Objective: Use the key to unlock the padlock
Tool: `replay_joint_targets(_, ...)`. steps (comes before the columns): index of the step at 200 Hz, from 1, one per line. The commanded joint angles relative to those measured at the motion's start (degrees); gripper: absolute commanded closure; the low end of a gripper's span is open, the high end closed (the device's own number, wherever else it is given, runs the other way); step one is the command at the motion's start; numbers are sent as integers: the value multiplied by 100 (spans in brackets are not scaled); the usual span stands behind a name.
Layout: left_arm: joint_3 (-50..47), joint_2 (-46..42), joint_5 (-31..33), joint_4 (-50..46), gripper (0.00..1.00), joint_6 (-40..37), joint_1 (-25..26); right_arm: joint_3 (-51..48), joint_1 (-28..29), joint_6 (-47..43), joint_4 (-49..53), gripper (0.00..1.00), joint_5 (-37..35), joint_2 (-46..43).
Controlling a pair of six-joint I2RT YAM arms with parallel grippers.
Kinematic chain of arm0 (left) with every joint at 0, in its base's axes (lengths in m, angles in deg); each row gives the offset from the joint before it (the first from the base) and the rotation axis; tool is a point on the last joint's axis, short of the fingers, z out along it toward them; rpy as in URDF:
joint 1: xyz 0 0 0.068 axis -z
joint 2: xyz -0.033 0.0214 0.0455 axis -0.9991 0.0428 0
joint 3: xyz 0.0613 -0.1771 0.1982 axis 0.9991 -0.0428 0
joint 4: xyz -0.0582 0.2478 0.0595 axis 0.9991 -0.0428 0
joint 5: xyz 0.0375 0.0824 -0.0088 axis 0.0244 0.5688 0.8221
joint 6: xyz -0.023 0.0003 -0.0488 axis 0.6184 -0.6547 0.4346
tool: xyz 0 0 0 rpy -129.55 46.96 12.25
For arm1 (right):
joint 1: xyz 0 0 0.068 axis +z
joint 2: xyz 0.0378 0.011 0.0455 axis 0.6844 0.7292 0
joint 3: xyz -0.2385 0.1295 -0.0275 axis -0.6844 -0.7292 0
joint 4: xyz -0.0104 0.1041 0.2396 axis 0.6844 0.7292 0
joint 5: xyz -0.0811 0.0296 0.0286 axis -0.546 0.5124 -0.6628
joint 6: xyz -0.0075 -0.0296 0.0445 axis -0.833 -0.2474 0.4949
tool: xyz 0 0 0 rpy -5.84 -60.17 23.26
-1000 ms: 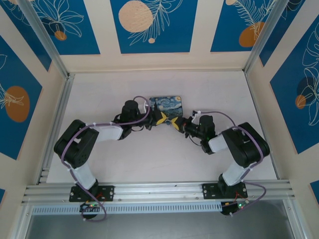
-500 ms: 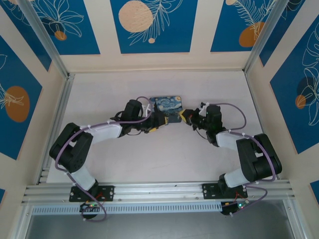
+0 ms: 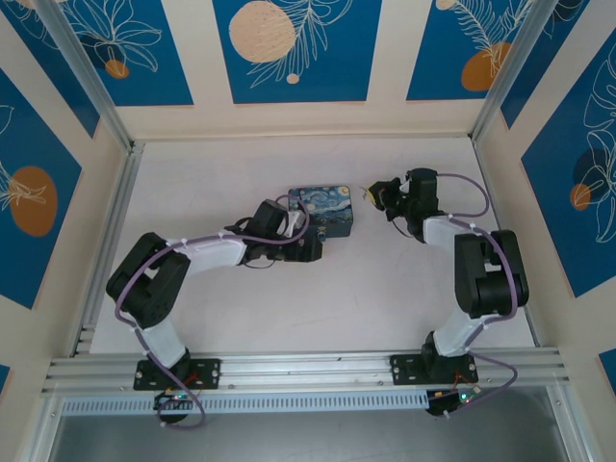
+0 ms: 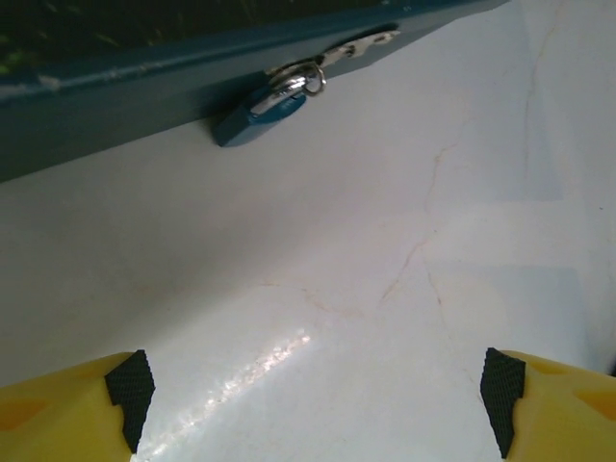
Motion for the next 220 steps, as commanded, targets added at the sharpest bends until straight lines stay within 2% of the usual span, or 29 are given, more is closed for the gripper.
replay_joint_targets(1, 91, 54, 282, 25, 10, -160, 52, 408, 109, 15, 488, 100, -364, 336)
replay_joint_targets(23, -163, -65, 459, 379, 9, -100, 53, 760, 373, 29, 766, 100, -546, 619)
replay_joint_targets(50, -182, -63, 458, 311, 9, -156, 59, 1109, 741, 46, 1052, 100, -728, 903)
replay_joint_targets(107, -449, -109, 571, 584, 10, -90, 39, 1496, 1379, 81, 1007, 100, -708, 1152)
replay_joint_targets(160, -710, -173, 534, 1023, 10, -66, 33, 1430, 1142, -11, 919, 100, -592, 766)
replay_joint_targets(220, -753, -173, 428, 1203, 10, -88, 34, 1610, 511, -346, 1336, 100, -688, 559)
